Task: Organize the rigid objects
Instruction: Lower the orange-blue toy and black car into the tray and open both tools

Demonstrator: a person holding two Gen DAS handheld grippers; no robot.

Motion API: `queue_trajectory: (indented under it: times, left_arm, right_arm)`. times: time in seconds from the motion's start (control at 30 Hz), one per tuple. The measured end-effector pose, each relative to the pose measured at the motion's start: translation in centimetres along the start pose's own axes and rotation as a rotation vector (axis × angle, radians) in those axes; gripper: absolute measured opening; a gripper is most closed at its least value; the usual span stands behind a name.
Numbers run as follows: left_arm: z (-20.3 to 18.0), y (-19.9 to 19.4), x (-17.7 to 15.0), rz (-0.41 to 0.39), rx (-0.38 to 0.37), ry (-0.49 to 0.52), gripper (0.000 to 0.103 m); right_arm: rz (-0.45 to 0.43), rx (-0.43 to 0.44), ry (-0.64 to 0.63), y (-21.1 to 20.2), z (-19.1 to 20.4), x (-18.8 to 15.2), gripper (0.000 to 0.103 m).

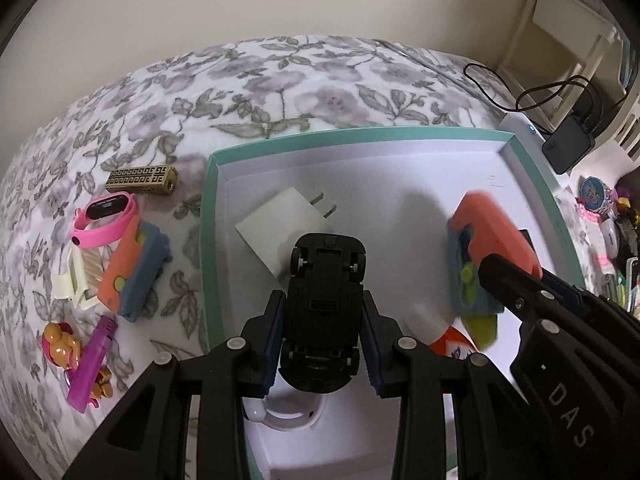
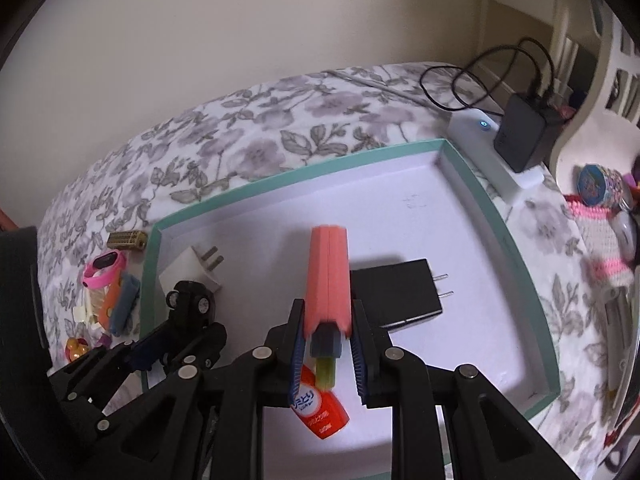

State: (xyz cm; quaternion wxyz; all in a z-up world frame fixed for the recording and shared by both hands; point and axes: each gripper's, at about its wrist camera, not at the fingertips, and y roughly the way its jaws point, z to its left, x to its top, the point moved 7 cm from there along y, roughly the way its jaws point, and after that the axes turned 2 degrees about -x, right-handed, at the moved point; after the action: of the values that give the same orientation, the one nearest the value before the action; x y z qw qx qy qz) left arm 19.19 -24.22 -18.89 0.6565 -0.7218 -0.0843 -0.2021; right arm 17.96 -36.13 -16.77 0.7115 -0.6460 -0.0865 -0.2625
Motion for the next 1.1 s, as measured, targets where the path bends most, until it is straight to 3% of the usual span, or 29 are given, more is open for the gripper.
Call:
queue_trajectory:
  times: [0.1,0.3,0.47,0.57,0.77,0.87,0.9,0.93,1.0,1.1]
  left_arm:
    - [0.0,-0.4,0.2,-0.003,-0.018,-0.015,0.051]
    - [0.0,-2.2,1.1,-0.037,-0.04,-0.027,0.056]
    - [0.9,-3.3,1.6,-0.053,-0.045,-0.063,0.057]
    - [1.9,-3.9,1.7,-0.065,-0.042,-0.097,0.057]
    - [5.2,-4.9,2.1,-0.084,-0.03,-0.193,0.057]
    - [7.2,-5.3,2.2,-0.089,0.001,-0.232,0.059]
    - [7.9,-5.4,2.1,-0.086,0.013,-0.242,0.064]
    - [8.3,-5.3,2.0,-0.084,0.025,-0.248,0.075]
    - [9.7,-5.3,1.7,-0.08,0.07,-0.273,0.084]
    - [11.3,-5.1,1.3,-0.071,0.113,-0.298,0.085]
  right_arm:
    - [-0.007,0.009,0.027,-0.6,-0.4,0.2,0.024]
    - [-0.068,0.034,0.072,-3.2,-0.8,1.3,0.024]
    - [-0.138,0.053,0.102,-5.7,-1.0,2.4,0.026]
    - [-0.169,0.044,0.118,-6.5,-1.3,2.7,0.035]
    - [-0.147,0.044,0.138,-6.0,-1.7,2.3,0.035]
    - [-0.128,0.031,0.109,-5.3,-1.0,1.9,0.053]
    - [-0.127,0.029,0.102,-5.2,-0.8,1.8,0.06]
    - [-0.125,0.03,0.096,-5.1,-0.6,1.7,0.061]
    - [-0.114,0.043,0.083,-4.8,0.0,1.5,0.064]
    - [-0.097,0.04,0.069,-4.2,0.5,1.0,0.072]
